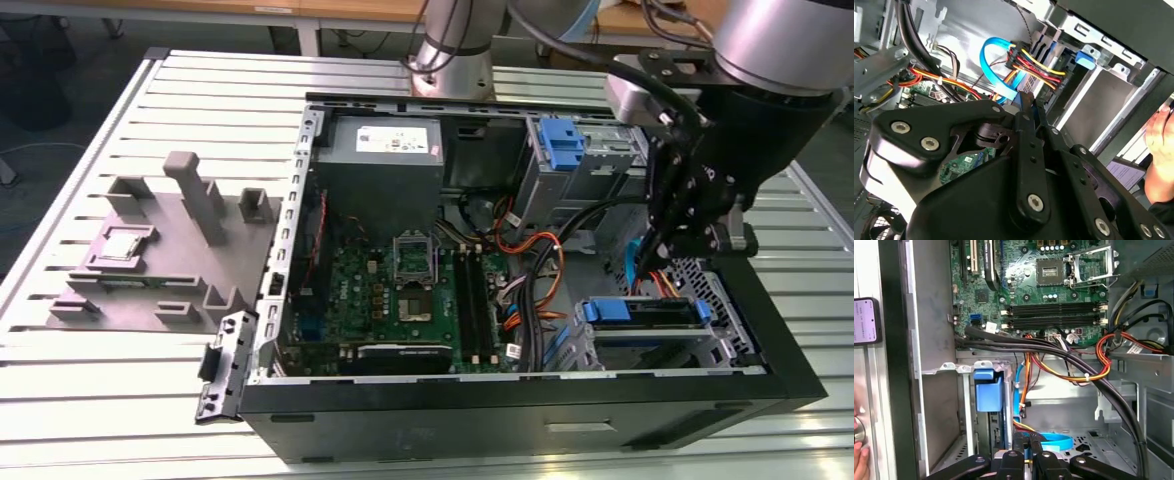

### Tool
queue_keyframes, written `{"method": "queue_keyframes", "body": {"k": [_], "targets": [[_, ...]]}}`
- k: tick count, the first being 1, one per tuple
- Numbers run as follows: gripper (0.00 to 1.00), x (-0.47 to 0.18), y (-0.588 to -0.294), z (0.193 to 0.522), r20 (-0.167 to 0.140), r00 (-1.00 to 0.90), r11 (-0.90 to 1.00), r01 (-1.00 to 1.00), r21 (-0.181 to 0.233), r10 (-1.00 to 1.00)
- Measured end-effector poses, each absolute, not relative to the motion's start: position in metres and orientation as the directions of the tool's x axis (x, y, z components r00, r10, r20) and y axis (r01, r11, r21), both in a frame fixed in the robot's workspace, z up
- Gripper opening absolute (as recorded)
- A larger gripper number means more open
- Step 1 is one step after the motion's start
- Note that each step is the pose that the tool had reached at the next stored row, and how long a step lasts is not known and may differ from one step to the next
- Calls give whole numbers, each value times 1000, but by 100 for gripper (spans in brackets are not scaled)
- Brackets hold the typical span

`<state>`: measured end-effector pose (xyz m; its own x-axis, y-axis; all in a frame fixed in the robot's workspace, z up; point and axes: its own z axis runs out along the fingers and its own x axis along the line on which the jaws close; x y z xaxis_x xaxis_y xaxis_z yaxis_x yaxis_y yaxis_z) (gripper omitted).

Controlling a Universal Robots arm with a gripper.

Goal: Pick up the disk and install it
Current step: 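Insert the second disk wire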

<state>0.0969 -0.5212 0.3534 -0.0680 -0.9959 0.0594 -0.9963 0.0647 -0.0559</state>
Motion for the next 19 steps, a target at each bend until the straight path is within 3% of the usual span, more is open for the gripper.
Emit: {"method": "queue_keyframes", "body": {"k": [6,19], "targets": [[16,96,-531,350,31,-68,66,-996,-56,-997],[16,96,-547,345,28,-55,53,-997,-64,-998]]}}
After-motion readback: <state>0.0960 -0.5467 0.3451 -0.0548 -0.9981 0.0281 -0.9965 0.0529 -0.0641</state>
